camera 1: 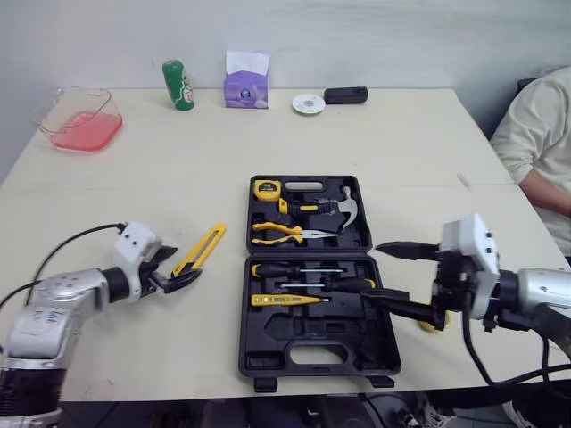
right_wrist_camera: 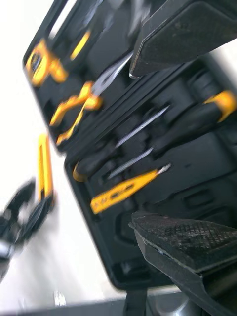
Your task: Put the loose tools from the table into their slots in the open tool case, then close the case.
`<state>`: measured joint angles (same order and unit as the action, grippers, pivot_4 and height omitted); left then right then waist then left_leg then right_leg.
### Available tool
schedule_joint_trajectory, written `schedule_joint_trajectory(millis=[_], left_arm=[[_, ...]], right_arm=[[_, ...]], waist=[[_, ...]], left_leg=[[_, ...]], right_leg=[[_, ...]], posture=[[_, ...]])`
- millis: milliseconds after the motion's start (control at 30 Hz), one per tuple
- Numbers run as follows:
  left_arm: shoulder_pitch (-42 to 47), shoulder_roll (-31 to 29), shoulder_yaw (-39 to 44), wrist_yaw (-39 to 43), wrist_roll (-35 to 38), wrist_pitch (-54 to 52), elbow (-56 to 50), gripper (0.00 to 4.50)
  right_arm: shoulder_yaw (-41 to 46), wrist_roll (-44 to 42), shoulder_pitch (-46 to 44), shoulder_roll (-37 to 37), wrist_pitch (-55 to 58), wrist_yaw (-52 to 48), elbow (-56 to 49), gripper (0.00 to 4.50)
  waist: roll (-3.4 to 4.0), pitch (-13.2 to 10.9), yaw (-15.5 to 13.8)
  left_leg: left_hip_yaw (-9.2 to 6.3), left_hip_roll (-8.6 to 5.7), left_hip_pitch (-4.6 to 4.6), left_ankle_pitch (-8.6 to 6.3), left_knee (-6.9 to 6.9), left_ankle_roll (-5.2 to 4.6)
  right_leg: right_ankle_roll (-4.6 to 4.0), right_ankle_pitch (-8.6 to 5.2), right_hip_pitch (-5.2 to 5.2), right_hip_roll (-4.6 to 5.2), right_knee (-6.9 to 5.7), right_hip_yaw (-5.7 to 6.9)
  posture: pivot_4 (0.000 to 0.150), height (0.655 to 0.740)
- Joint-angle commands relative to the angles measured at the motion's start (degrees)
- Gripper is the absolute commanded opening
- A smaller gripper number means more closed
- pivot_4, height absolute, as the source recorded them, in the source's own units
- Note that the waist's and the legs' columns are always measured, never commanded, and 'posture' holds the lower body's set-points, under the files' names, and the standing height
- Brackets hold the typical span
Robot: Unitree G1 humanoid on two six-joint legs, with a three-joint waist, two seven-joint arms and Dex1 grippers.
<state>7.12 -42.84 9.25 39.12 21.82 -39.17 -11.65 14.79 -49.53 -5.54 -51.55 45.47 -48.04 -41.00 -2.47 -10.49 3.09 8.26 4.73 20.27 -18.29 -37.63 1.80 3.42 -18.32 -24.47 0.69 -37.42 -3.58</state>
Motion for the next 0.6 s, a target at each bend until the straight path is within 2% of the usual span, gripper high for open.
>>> schedule_joint_trajectory(millis=[33,133,200,267,433,600], left_arm=[[-0.1,0.95,-3.04,-1.77,-1.34,-2.64,-1.31,4.47],[0.38,1.05,-3.81,-2.93,-2.69,-2.97,-0.33,4.47],[0.59,0.61,-4.22,-1.83,-2.04,-4.01,-0.7,4.07],[1.24,-0.01,-3.55,-1.29,-1.38,-4.9,-0.93,3.45],[4.17,-7.16,1.34,3.88,0.13,-4.98,0.43,1.42],[5.97,-12.62,1.42,11.36,3.62,-4.92,-3.78,1.38]], right_arm=[[-1.09,-1.11,-2.37,0.13,-0.35,1.06,-1.43,4.5],[-3.6,0.04,-5.28,0.57,-1.11,1.28,-0.3,4.5],[-5.1,0.57,-7.53,1.14,-1.54,1.47,0.84,4.5],[-5.7,0.5,-8.92,1.21,-1.76,1.38,1.35,4.5],[-5.8,0.33,-10.07,0.74,-1.43,0.92,1.61,4.5],[-5.82,0.16,-10.48,0.27,-1.39,0.14,1.95,4.5]], waist=[[-0.01,0.0,-0.22],[0.03,0.03,-0.15],[0.03,0.03,-0.18],[0.04,0.06,0.0],[0.03,0.05,0.09],[0.03,0.05,0.21]], left_leg=[[-0.01,0.0,0.02,0.0,-0.04,-0.01],[0.0,-0.02,0.01,0.0,-0.17,-0.06],[0.0,-0.02,-0.01,-0.07,-0.19,-0.25],[-0.02,-0.01,-0.02,-0.03,-0.2,-0.34],[-0.02,0.06,0.05,-0.03,-0.19,-0.27],[0.01,0.1,0.2,0.06,-0.19,-0.09]], right_leg=[[0.02,0.01,0.0,0.01,-0.01,0.01],[0.06,0.05,0.05,0.02,-0.02,-0.01],[0.04,0.09,0.07,0.02,-0.03,-0.01],[-0.01,0.15,0.08,0.03,-0.04,0.01],[-0.07,0.12,-0.02,-0.02,-0.07,0.04],[-0.09,0.1,-0.17,-0.04,-0.02,0.05]], posture=[[0.15,0.7244],[0.15,0.7244],[0.15,0.7244],[0.15,0.7244],[0.15,0.7244],[0.15,0.7244]])
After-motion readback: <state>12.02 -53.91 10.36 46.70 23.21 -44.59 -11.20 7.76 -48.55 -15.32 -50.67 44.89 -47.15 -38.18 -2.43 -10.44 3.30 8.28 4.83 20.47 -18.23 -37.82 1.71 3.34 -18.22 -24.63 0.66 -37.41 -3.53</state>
